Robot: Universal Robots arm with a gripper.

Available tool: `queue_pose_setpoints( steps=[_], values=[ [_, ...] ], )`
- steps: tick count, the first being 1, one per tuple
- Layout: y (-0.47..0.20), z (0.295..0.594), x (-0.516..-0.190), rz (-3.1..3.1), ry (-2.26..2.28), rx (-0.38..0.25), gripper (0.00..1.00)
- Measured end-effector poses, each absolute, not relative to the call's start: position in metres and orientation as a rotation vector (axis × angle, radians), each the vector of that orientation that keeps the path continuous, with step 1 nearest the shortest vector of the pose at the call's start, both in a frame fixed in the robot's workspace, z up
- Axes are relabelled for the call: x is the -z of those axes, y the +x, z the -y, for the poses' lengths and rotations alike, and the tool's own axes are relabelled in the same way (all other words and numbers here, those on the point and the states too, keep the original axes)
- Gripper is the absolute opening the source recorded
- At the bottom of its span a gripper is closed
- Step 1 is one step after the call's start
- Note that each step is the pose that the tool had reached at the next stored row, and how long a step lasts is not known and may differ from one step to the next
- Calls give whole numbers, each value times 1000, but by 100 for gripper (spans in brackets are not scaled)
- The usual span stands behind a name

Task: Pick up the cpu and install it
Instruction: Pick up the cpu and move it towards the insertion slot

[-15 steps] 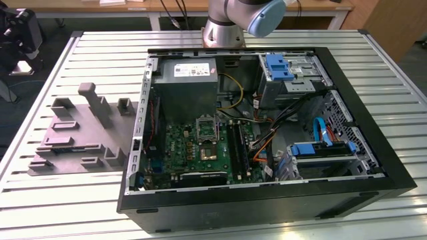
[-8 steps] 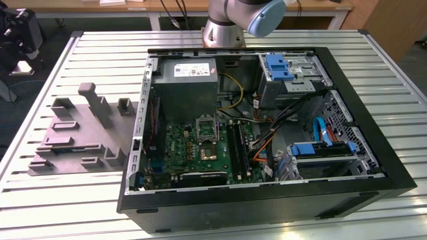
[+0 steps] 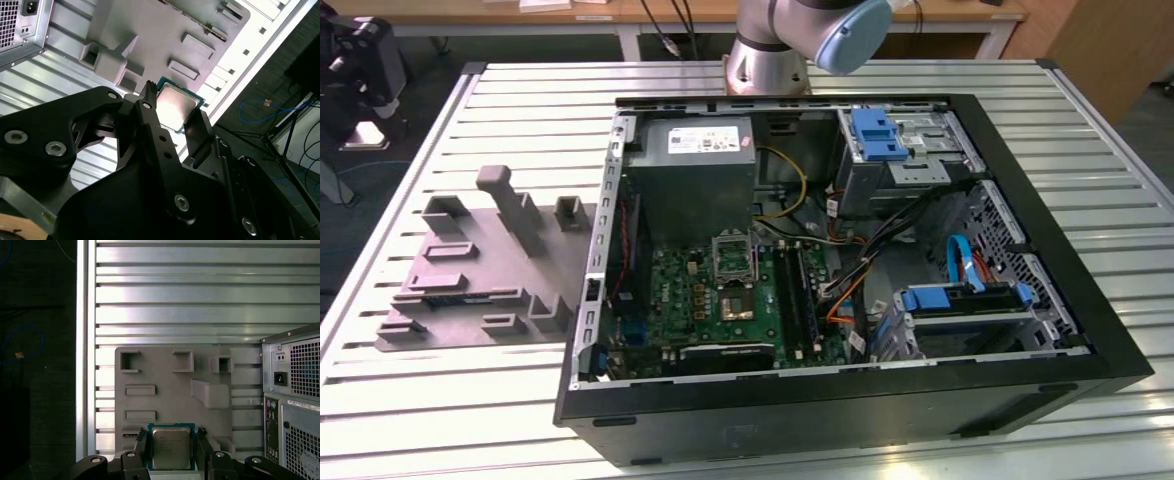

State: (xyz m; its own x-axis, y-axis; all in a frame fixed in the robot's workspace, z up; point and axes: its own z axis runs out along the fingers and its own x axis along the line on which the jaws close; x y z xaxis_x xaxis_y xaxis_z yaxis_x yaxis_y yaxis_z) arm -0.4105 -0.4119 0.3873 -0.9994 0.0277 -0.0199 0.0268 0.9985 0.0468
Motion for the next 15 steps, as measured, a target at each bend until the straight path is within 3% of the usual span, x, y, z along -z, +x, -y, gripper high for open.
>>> queue_pose_setpoints(
  steps=[15],
  values=[
    [-406,412,-387,-3120,43,-73,47]
  ],
)
